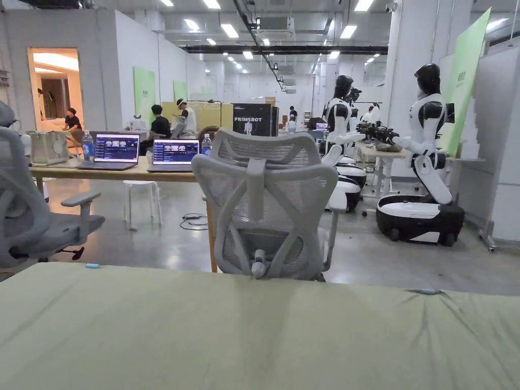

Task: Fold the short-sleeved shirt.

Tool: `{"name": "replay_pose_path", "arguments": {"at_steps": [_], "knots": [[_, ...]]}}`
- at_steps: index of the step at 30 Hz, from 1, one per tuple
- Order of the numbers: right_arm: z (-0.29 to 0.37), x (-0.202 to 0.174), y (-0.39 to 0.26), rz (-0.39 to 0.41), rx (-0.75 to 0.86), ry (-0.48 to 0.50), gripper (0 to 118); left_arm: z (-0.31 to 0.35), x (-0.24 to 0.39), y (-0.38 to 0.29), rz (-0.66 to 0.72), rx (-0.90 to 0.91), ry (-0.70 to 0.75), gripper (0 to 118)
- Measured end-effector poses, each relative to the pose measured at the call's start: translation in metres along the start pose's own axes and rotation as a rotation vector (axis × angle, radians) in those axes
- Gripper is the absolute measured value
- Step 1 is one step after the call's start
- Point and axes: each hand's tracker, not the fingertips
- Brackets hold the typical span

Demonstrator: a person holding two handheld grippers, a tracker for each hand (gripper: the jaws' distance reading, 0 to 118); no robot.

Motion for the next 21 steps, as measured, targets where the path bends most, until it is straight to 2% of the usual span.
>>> {"name": "replay_pose_path", "arguments": {"at_steps": [2,3,4,7,10,11,14,15,18,21], "knots": [[0.013,0.001,0.000,-0.016,0.011,0.006,2,-0.001,0.000,0.001,-0.007,0.009,0.009,3],[0.052,-0.017,0.001,-0.014,0.066,-0.056,2,-0.001,0.001,0.002,-0.009,0.011,0.011,3],[0.068,-0.022,0.001,-0.014,0.092,-0.073,2,0.000,0.003,0.004,-0.013,0.022,0.016,3],[0.105,-0.028,0.011,-0.027,0.122,-0.077,2,0.003,0.007,0.011,-0.023,0.047,0.024,3],[0.154,-0.040,0.023,0.013,0.195,-0.110,2,0.005,0.010,0.028,-0.054,0.099,0.032,3],[0.194,-0.057,0.032,0.054,0.241,-0.110,2,0.008,0.013,0.037,-0.060,0.119,0.031,3],[0.253,-0.073,0.048,0.096,0.342,-0.169,2,0.017,0.023,0.070,-0.079,0.200,0.052,3],[0.255,-0.057,0.061,0.089,0.364,-0.186,2,0.020,0.026,0.082,-0.080,0.220,0.056,3],[0.305,-0.057,0.087,0.089,0.472,-0.243,2,0.035,0.035,0.123,-0.079,0.303,0.073,3],[0.339,-0.049,0.119,0.094,0.546,-0.258,2,0.053,0.044,0.164,-0.068,0.384,0.097,3]]}}
